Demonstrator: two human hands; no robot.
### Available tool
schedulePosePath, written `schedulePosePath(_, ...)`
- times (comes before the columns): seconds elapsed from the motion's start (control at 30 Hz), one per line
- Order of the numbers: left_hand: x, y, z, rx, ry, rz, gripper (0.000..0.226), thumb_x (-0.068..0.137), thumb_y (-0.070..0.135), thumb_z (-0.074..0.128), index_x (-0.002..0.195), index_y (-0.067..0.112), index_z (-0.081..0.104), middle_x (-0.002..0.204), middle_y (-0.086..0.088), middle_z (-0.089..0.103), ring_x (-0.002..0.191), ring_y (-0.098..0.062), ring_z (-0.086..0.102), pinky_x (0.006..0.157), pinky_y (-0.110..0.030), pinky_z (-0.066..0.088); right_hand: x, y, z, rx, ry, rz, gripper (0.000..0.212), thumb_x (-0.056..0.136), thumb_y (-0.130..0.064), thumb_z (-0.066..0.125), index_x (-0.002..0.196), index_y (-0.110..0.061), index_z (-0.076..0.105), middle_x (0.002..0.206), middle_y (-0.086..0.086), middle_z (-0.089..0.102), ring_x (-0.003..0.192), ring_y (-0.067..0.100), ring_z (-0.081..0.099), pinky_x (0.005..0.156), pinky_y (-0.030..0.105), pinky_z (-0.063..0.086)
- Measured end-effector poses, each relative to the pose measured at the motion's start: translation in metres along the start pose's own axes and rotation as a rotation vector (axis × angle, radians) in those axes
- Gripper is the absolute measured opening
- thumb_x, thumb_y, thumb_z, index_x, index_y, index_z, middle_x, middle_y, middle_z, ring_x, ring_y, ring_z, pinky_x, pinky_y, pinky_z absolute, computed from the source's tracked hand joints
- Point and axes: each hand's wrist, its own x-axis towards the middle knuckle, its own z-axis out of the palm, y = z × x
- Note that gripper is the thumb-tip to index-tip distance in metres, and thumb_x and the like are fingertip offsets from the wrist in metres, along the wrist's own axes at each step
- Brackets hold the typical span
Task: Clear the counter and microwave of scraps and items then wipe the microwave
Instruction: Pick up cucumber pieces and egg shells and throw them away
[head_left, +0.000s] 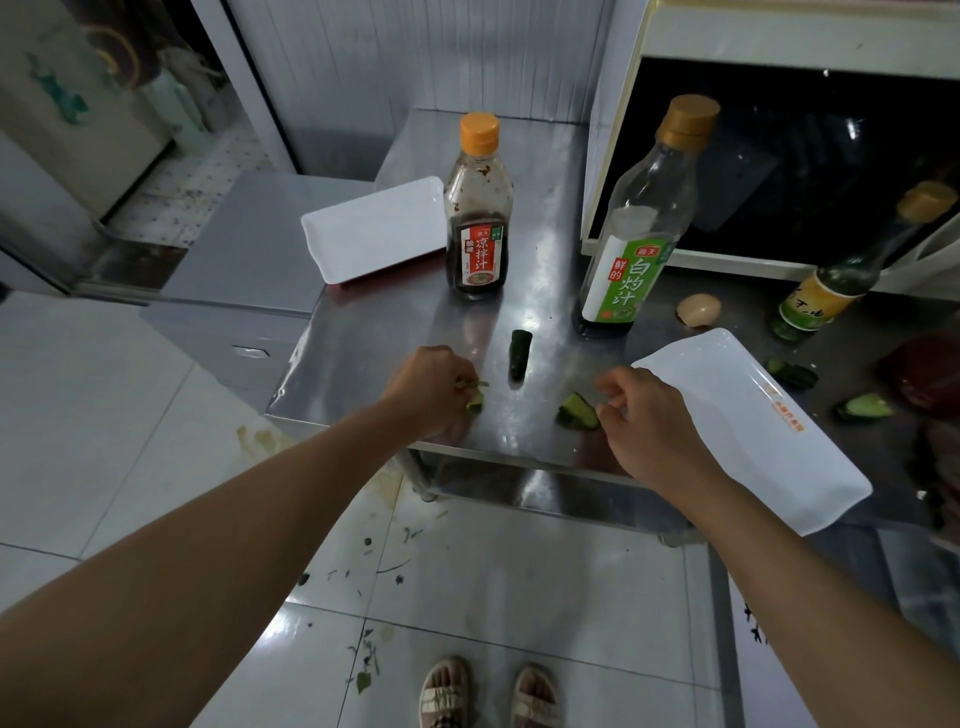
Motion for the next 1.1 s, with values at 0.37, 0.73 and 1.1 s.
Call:
schedulePosePath(0.37, -0.004, 0.005, 0.004, -0.024, 0.003, -0.013, 0.031, 0.081, 0.024, 0.070, 0.110, 0.012, 0.066, 0.106, -0.007, 0.059, 0.094, -0.019, 0.055, 0.079, -0.026, 0.045, 0.000, 0.002, 0.001, 0.017, 0.007, -0.003, 0.026, 0.092, -0.011, 0.054, 0.118, -0.009, 0.056, 0.117, 0.010, 0.060, 0.104, 0.023, 0.056, 0.086, 0.027, 0.043)
schedulePosePath(0.73, -0.003, 0.006, 0.015, 0.017, 0.117, 0.009, 0.022, 0.084, 0.023, 0.067, 0.105, 0.019, 0.067, 0.103, -0.002, 0.058, 0.086, -0.017, 0.055, 0.072, -0.026, 0.043, 0.002, 0.005, 0.003, 0.020, 0.009, 0.006, 0.027, 0.092, -0.012, 0.054, 0.119, -0.010, 0.055, 0.118, 0.010, 0.059, 0.105, 0.023, 0.055, 0.091, 0.035, 0.048)
schedulePosePath(1.1, -0.001, 0.004, 0.015, -0.064, 0.126, 0.028, 0.024, 0.084, 0.021, 0.065, 0.107, 0.016, 0.069, 0.104, -0.002, 0.056, 0.089, -0.018, 0.056, 0.078, -0.025, 0.046, 0.001, 0.000, 0.009, 0.029, -0.016, -0.019, 0.040, 0.085, -0.012, 0.065, 0.123, -0.009, 0.052, 0.120, 0.009, 0.057, 0.107, 0.022, 0.056, 0.090, 0.029, 0.044)
